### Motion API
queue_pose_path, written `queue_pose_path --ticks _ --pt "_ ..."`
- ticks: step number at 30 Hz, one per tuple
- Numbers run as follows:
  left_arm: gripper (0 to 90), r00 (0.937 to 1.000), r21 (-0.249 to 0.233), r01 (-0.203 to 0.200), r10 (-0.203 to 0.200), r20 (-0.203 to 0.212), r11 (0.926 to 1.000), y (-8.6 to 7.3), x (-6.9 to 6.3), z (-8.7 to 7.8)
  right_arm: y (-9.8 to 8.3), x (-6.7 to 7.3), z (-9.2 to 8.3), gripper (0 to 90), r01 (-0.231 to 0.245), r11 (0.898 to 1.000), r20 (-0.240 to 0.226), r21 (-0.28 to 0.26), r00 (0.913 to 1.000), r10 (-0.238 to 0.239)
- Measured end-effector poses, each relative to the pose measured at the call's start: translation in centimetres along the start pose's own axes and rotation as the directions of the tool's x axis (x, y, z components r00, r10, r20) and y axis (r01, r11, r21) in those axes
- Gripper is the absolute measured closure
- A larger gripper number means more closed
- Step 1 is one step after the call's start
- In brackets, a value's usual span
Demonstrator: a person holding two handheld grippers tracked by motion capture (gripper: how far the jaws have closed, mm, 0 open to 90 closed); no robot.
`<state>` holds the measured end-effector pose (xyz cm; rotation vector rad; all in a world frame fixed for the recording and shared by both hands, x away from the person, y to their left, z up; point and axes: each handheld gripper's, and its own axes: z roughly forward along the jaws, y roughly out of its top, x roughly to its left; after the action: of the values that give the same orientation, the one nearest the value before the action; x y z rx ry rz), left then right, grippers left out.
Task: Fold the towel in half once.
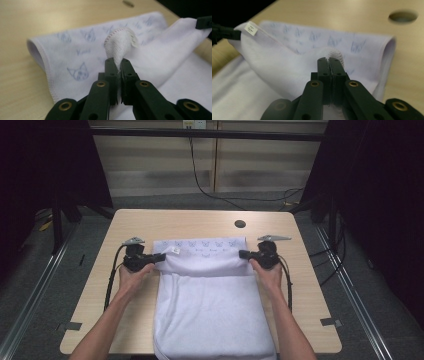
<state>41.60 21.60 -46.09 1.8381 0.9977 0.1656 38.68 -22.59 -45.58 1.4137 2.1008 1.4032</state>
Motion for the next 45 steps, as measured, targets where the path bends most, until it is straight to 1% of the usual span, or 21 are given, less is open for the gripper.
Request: queue_pose_path --ticks 3,7,12,14,18,23,24,26,29,30,31,33,34,38,39,40,41,42,43,44,45 --pt "86.2 0.9992 -0.078 -0.038 0.038 0.009 0.9962 2.5 -1.3 -2.8 3.0 0.8 -3.2 88.5 0.032 0.995 -0.019 -0.098 0.9992 -0.034" --pt "86.2 0.9942 -0.156 -0.077 0.087 0.063 0.9847 4.9 -3.5 -6.8 5.9 2.9 -7.3 88.5 0.09 0.974 -0.045 -0.207 0.9938 -0.101" --pt "86.2 0.9781 -0.2 -0.12 0.151 0.144 0.9724 4.1 -6.9 -11.0 5.8 5.7 -11.9 88.5 0.174 0.952 -0.066 -0.253 0.9782 -0.197" --pt "86.1 0.9756 -0.2 -0.121 0.154 0.157 0.9723 2.8 -8.2 -12.6 4.6 6.6 -13.5 88.5 0.191 0.949 -0.076 -0.251 0.9733 -0.217" --pt "86.0 0.9615 -0.186 -0.124 0.164 0.22 0.9748 -1.2 -10.6 -14.3 0.7 8.2 -16.1 88.5 0.202 0.949 -0.104 -0.244 0.967 -0.232" --pt "85.0 0.9582 -0.074 -0.117 0.132 0.253 0.9903 -7.3 -12.0 -13.0 -5.7 9.1 -17.1 88.4 0.191 0.971 -0.109 -0.14 0.9723 -0.207" --pt "85.0 0.9536 -0.041 -0.122 0.129 0.272 0.9916 -8.5 -12.2 -12.5 -7.0 9.1 -17.0 88.3 0.17 0.978 -0.124 -0.119 0.975 -0.184" --pt "84.4 0.9538 -0.001 -0.126 0.122 0.275 0.992 -10.5 -12.3 -12.1 -9.7 9.2 -16.8 88.2 0.135 0.987 -0.152 -0.088 0.9774 -0.147" --pt "81.4 0.9479 0.064 -0.111 0.086 0.307 0.9917 -12.7 -12.1 -11.8 -13.2 9.5 -16.9 87.4 0.094 0.995 -0.176 -0.039 0.9794 -0.099" --pt "79.1 0.9456 0.066 -0.098 0.073 0.317 0.993 -13.2 -12.1 -11.8 -14.2 9.7 -17.1 86.3 0.089 0.996 -0.173 -0.022 0.9807 -0.092" --pt "76.8 0.937 0.07 -0.104 0.074 0.341 0.9921 -13.5 -12.2 -12.0 -15.1 9.8 -17.4 84.0 0.083 0.996 -0.184 -0.011 0.9794 -0.084" --pt "73.6 0.9345 0.055 -0.119 0.093 0.344 0.9913 -13.7 -12.3 -12.5 -16.0 10.2 -18.2 77.9 0.079 0.997 -0.182 -0.003 0.9802 -0.079" --pt "70.4 0.9261 0.041 -0.103 0.081 0.368 0.9938 -13.7 -12.1 -12.8 -16.2 10.3 -18.8 77.3 0.07 0.997 -0.187 -0.017 0.9798 -0.072" --pt "65.4 0.9507 0.012 -0.079 0.072 0.302 0.9968 -12.8 -10.9 -12.8 -15.5 9.9 -19.1 71.7 0.08 0.996 -0.185 -0.04 0.9789 -0.086" --pt "64.1 0.9521 0.014 -0.073 0.065 0.299 0.9973 -12.4 -10.4 -12.2 -15.1 9.6 -18.6 70.9 0.092 0.995 -0.18 -0.029 0.9791 -0.096" --pt "64.3 0.955 0.024 -0.063 0.053 0.292 0.9977 -11.9 -9.7 -11.3 -14.7 9.3 -17.8 69.3 0.098 0.995 -0.174 -0.023 0.9797 -0.1" --pt "64.1 0.9637 0.034 -0.06 0.049 0.262 0.9976 -11.5 -9.1 -10.4 -14.2 8.8 -16.9 69.3 0.098 0.995 -0.183 -0.009 0.9782 -0.098" --pt "63.9 0.964 0.049 -0.054 0.039 0.263 0.9973 -11.0 -8.4 -9.3 -13.6 8.5 -15.9 69.3 0.117 0.993 -0.183 0.004 0.9764 -0.114" --pt "64.0 0.9657 0.076 -0.068 0.047 0.256 0.9948 -10.5 -7.8 -8.2 -13.0 8.2 -14.9 69.3 0.142 0.99 -0.176 0.015 0.9748 -0.137" --pt "64.0 0.9737 0.089 -0.085 0.064 0.219 0.9925 -10.1 -7.2 -7.3 -12.4 7.7 -13.7 69.2 0.137 0.99 -0.183 0.03 0.9745 -0.129" --pt "64.1 0.9748 0.097 -0.055 0.032 0.221 0.9938 -9.6 -6.4 -6.3 -11.7 7.2 -12.4 69.0 0.14 0.989 -0.2 0.046 0.9714 -0.128"
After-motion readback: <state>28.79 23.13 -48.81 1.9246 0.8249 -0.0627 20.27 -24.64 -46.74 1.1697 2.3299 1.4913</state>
